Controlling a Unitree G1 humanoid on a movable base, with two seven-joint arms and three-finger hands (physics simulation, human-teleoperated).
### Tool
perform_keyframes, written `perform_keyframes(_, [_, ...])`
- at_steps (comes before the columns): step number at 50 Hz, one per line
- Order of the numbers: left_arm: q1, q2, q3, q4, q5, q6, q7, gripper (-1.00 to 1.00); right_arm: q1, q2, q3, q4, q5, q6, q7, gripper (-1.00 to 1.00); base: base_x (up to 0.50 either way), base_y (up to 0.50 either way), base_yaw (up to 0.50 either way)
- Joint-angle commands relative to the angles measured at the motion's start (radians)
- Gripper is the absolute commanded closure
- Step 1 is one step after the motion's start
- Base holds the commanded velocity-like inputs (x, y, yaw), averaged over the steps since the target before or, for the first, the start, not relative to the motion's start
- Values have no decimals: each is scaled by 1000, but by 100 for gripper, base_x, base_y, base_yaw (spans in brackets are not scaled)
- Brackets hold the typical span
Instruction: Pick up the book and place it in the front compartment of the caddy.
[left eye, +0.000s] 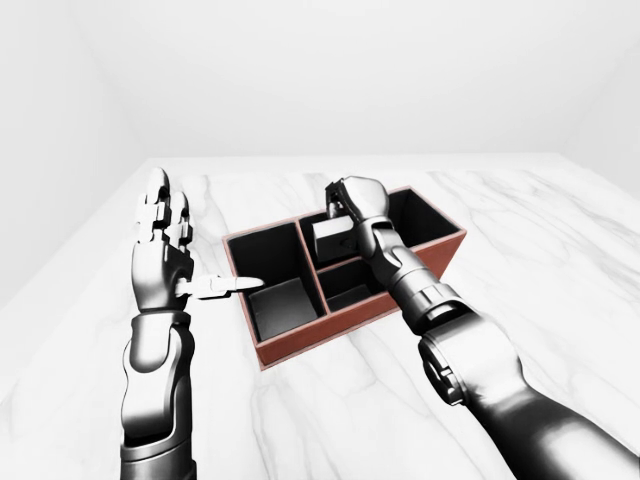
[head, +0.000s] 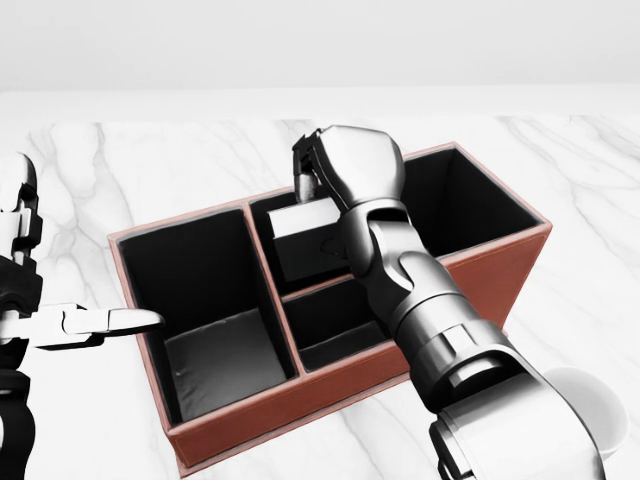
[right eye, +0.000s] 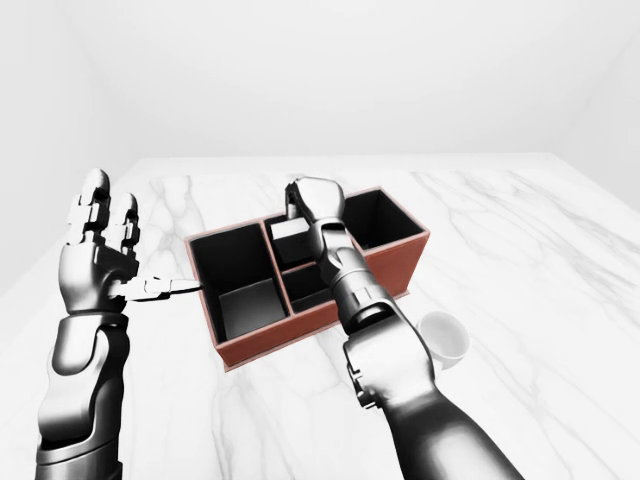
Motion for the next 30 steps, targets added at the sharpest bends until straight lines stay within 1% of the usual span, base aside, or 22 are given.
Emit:
perform_keyframes(1, [0, 0, 0, -2, 0, 0, 1, -100, -9, -1, -19, -4, -12, 0, -58, 100, 0, 0, 0])
perform_keyframes(30, [0, 0, 0, -6, -3, 0, 1, -100, -2, 4, -16, 1, -25, 0, -61, 100, 0, 0, 0])
